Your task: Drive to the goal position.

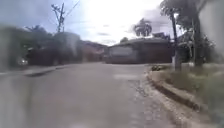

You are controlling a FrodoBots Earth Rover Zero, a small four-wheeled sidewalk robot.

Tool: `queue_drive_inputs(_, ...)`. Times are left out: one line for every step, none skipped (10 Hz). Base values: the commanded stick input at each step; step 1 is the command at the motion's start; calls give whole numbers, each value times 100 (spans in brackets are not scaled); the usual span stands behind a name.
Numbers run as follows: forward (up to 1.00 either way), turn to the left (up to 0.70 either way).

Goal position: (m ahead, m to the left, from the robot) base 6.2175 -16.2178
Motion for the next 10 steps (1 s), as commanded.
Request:
queue_drive_inputs(100, -38)
queue_drive_inputs(100, -39)
queue_drive_inputs(100, -40)
queue_drive_inputs(100, -40)
queue_drive_inputs(100, -40)
queue_drive_inputs(100, -40)
queue_drive_inputs(100, -40)
queue_drive_inputs(100, -40)
queue_drive_inputs(100, -8)
queue_drive_inputs(100, 0)
